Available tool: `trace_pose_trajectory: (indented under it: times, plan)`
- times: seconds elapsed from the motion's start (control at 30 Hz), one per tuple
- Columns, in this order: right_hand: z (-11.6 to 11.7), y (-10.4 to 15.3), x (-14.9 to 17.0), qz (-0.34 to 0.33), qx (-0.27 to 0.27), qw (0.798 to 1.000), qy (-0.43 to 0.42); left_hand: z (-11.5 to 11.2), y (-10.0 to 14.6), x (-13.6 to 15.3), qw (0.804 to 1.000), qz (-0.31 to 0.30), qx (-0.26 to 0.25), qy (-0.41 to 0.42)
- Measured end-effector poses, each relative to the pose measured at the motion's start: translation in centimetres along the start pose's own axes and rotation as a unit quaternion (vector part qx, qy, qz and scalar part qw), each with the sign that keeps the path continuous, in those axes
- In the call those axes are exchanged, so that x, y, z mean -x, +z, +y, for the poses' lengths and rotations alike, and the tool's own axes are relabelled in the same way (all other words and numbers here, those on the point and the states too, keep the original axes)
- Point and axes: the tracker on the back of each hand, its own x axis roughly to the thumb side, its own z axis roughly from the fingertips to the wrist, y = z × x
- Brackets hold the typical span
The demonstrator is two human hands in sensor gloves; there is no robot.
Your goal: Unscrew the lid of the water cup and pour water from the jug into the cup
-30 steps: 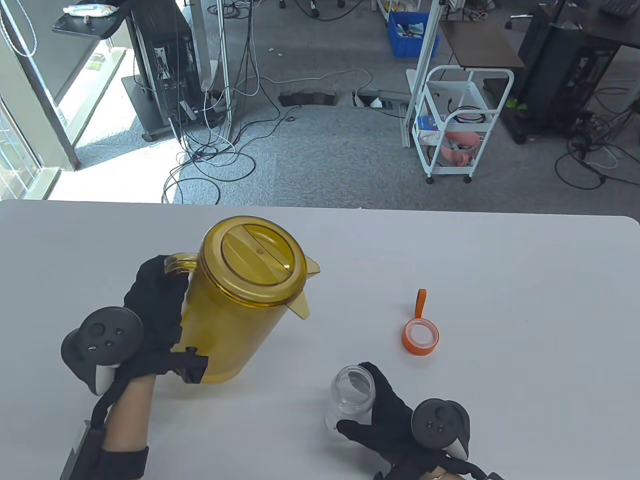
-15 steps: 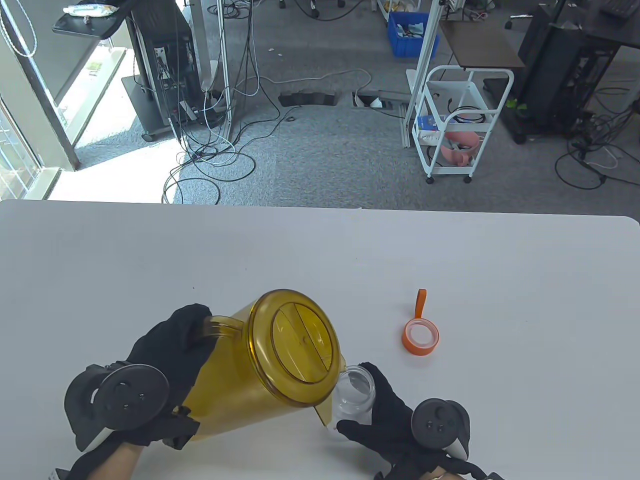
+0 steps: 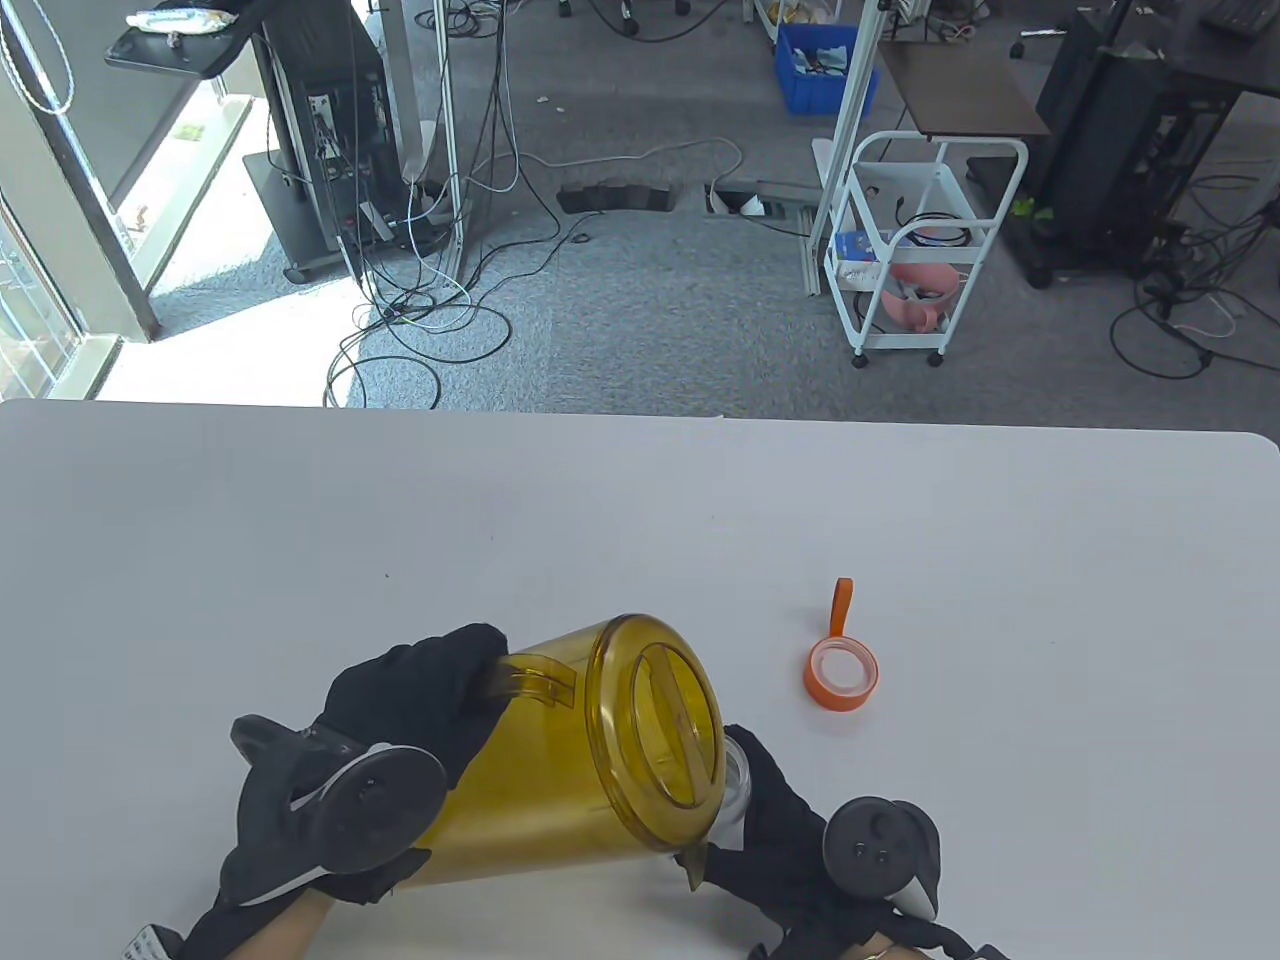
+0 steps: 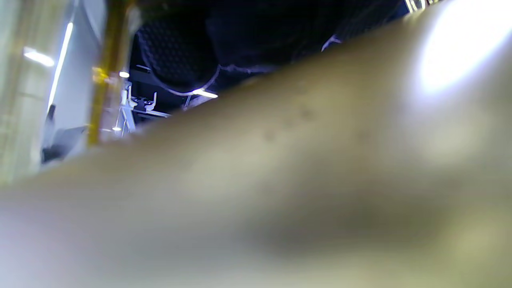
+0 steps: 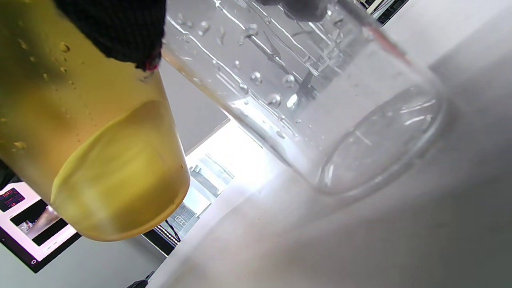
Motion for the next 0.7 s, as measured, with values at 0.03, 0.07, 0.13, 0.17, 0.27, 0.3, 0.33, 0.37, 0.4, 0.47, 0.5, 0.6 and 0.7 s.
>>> trace_pose_trajectory:
  times: [0.03, 0.07, 0.13, 0.17, 0.27, 0.3, 0.33, 0.37, 0.4, 0.47, 0.5, 0.6, 0.7]
  plan:
    - [0.0, 0.0, 0.0, 0.0, 0.0, 1.0, 0.0, 0.2, -0.1, -0.1, 1.0, 0.001, -0.002, -0.009]
    - [0.0, 0.0, 0.0, 0.0, 0.0, 1.0, 0.001, 0.4, -0.4, -0.3, 1.0, -0.004, 0.0, -0.012]
    - [0.0, 0.0, 0.0, 0.0, 0.0, 1.0, 0.001, 0.8, -0.8, -0.8, 0.999, -0.014, 0.008, -0.029]
    - [0.0, 0.0, 0.0, 0.001, -0.001, 1.0, 0.002, 1.0, -1.0, -1.0, 0.999, -0.015, 0.01, -0.04]
    - [0.0, 0.0, 0.0, 0.0, -0.001, 1.0, 0.002, 1.7, -1.5, -1.7, 0.998, -0.027, 0.014, -0.063]
    - [0.0, 0.0, 0.0, 0.0, -0.001, 1.0, 0.002, 1.9, -1.7, -2.0, 0.997, -0.033, 0.017, -0.072]
    - [0.0, 0.0, 0.0, 0.001, -0.001, 1.0, 0.002, 2.1, -2.0, -2.2, 0.996, -0.039, 0.021, -0.082]
    - [0.0, 0.0, 0.0, 0.001, 0.001, 1.0, 0.001, 2.3, -2.2, -2.5, 0.995, -0.042, 0.025, -0.09]
    - [-0.1, 0.0, 0.0, 0.002, 0.001, 1.0, 0.0, 2.5, -2.5, -2.9, 0.994, -0.049, 0.027, -0.097]
    - [-0.1, 0.0, 0.1, 0.002, 0.0, 1.0, -0.004, 2.7, -2.9, -3.5, 0.991, -0.06, 0.028, -0.113]
    - [-0.1, 0.0, 0.1, 0.002, 0.0, 1.0, -0.003, 2.8, -3.0, -3.7, 0.991, -0.062, 0.029, -0.118]
    - [-0.1, 0.0, 0.1, 0.001, 0.001, 1.0, -0.002, 3.2, -3.7, -4.6, 0.987, -0.068, 0.042, -0.14]
    - [-0.1, 0.0, 0.1, 0.001, 0.0, 1.0, -0.002, 3.4, -4.3, -5.1, 0.984, -0.079, 0.046, -0.155]
